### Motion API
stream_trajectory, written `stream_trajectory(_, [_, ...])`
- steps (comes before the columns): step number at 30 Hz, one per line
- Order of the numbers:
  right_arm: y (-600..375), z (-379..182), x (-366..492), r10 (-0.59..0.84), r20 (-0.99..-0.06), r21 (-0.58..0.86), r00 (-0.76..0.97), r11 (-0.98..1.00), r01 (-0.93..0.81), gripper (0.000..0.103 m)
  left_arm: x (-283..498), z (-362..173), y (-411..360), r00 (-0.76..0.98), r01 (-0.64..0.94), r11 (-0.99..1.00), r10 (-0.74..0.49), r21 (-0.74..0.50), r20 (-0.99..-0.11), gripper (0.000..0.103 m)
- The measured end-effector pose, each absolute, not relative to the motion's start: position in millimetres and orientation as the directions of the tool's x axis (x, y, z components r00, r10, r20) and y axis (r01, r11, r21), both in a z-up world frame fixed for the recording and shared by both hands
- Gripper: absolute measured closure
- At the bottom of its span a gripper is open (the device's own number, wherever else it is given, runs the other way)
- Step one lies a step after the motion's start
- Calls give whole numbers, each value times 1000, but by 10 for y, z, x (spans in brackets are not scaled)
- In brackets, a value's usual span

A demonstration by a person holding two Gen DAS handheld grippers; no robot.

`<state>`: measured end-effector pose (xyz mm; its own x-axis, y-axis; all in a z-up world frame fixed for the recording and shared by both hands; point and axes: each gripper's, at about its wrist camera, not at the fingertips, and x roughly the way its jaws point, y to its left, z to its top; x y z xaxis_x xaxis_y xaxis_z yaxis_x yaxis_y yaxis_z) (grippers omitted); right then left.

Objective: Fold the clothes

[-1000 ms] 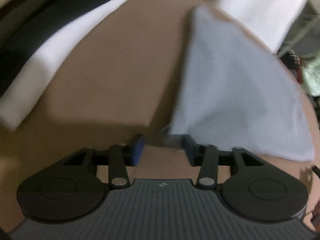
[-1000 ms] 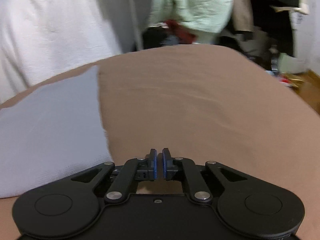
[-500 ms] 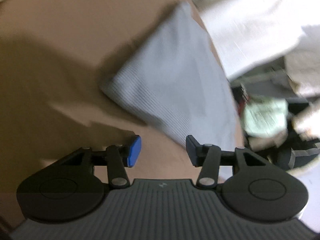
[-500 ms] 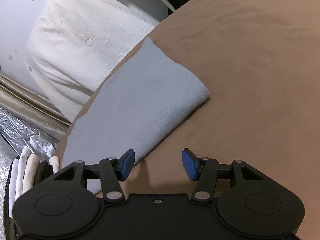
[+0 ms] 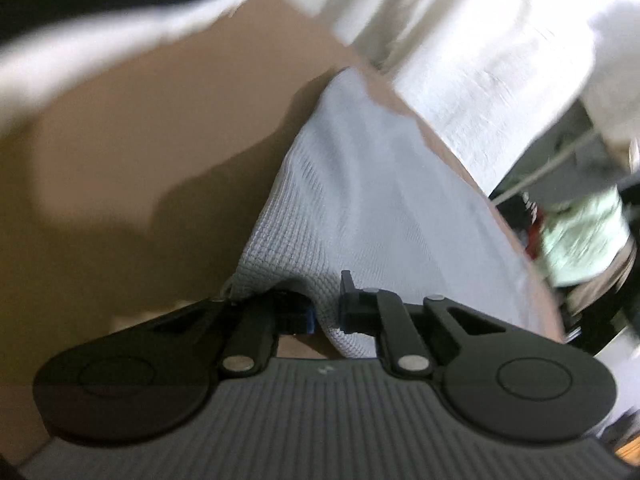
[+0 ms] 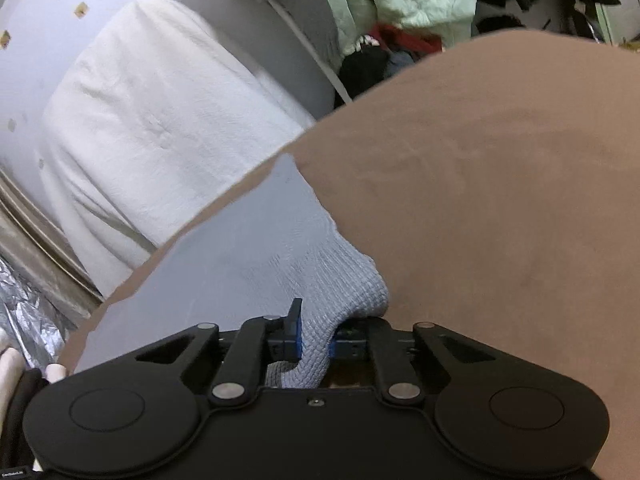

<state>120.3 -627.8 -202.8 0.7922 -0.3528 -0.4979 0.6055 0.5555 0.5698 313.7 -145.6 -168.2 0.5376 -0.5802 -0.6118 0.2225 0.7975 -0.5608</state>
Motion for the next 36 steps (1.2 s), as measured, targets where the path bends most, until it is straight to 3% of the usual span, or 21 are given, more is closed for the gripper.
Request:
stream_trajectory(3, [-6198, -1917, 1107, -371, -499, 560, 783, 552, 618, 93, 3067, -1442, -1409, 531, 280, 765, -626, -579, -570, 94])
stream_trajectory(7, [-6018, -1735, 900, -384, -528, 489, 758, 591, 641, 93, 3075, -1333, -1173, 474, 243, 738, -656, -629, -587, 94])
stream_trajectory(12, [-5599, -1619, 374, -350, -579, 483, 736, 581, 656, 93, 2594, -1298, -1012, 445, 264, 814, -579, -518, -683, 94])
stream_trajectory(16, [-5132, -1696, -194, -340, -598, 462, 726, 594, 659, 93, 2248, -1543, -923, 381, 136, 880, -470, -454, -796, 93])
stream_trajectory(18, [-5105, -1786, -290, -339, -595, 466, 729, 594, 656, 89, 2231, -1719, -893, 313, 102, 886, -460, -452, -831, 90])
stream_trajectory(24, [-5083, -2061, -525, -333, -584, 484, 741, 590, 647, 75, 2338, -1653, -602, 321, 54, 866, -487, -497, -813, 90])
stream_trajectory(25, [-5095, -2046, -520, -332, -590, 470, 736, 600, 647, 76, 2340, -1652, -595, 324, 59, 871, -479, -488, -815, 90])
stream_trajectory(26, [-5092, -2003, -513, -338, -588, 453, 735, 615, 645, 90, 2339, -1672, -590, 320, 57, 870, -480, -490, -816, 90])
stream_trajectory(27, [-5031, -1903, -513, -351, -564, 431, 748, 647, 629, 94, 2307, -1676, -593, 319, 59, 873, -476, -484, -820, 90])
stream_trajectory(30, [-4810, -1567, -518, -381, -474, 351, 794, 745, 567, 94, 2230, -1681, -620, 316, 73, 885, -459, -461, -831, 90])
stream_trajectory(31, [-4801, -1525, -472, -393, -484, 296, 781, 767, 569, 94, 2232, -1671, -636, 316, 81, 887, -456, -455, -832, 90])
stream_trajectory(36, [-5051, -1995, -445, -365, -656, 281, 660, 694, 663, 90, 2249, -1710, -626, 294, 82, 885, -461, -458, -837, 84])
